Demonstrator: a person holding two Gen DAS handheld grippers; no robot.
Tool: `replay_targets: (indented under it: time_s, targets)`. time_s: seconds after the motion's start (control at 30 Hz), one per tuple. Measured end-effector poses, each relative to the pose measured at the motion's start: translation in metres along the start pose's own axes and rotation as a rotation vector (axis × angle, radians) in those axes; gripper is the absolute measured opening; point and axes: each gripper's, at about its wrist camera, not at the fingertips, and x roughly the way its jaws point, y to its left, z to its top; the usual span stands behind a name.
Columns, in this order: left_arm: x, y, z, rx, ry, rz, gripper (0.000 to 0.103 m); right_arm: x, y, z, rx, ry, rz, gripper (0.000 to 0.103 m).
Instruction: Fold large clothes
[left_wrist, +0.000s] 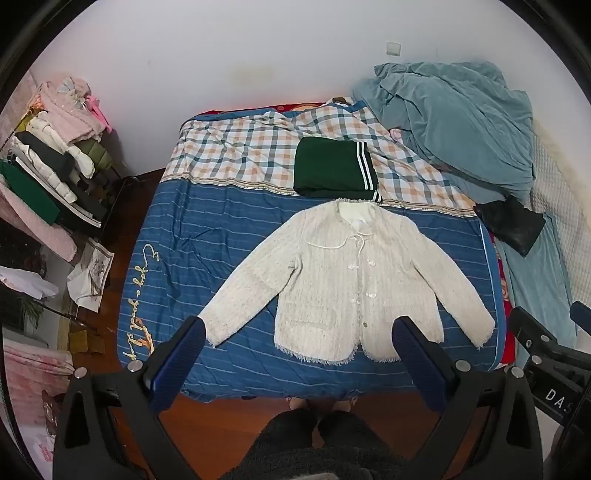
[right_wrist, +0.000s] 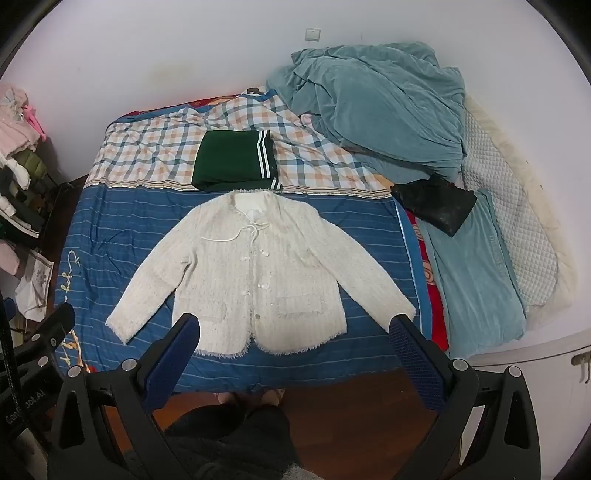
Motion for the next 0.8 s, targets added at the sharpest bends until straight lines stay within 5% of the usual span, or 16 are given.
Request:
replay_targets:
  time_s: [0.8]
  targets:
    - [-0.0004,-0.0083,0.0044,0.003,-0.007,-0.001,0.103,-0.0033,-0.0038,-0.0009,-0.001,0.0,-0.004,0.103]
